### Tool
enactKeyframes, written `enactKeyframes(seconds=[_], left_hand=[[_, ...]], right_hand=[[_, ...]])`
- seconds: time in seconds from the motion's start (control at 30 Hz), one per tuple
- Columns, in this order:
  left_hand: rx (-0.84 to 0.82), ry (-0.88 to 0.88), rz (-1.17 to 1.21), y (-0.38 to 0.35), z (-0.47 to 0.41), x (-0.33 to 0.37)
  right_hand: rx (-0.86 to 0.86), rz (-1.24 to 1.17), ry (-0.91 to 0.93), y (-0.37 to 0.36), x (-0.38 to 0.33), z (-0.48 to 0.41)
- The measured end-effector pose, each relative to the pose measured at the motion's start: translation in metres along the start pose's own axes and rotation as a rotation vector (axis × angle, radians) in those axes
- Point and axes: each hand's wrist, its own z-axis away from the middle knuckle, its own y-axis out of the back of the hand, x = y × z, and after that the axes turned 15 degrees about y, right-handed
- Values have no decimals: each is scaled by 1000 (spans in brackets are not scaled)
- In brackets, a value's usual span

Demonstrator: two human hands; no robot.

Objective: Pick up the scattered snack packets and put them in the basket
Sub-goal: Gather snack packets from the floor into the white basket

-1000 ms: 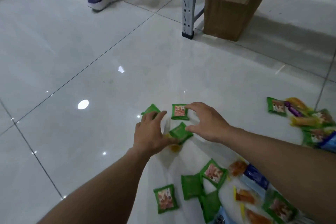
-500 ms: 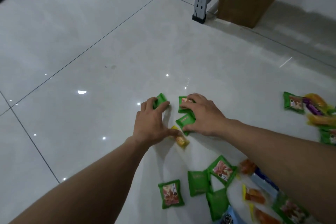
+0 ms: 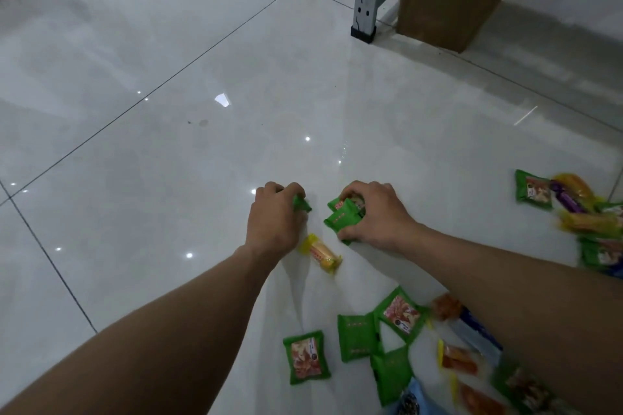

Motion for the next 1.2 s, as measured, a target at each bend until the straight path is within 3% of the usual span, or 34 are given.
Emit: enactKeyframes(seconds=[0.23,0.7,1.2], left_hand=[[-174,101,232,4,4,18],[-145,-5,497,14,24,98],[-203,-301,487,4,71,264]], right_hand=[[91,-111,-4,-1,4,5],[544,-262,-127,89,24,55],[887,-286,-254,210,64,162]])
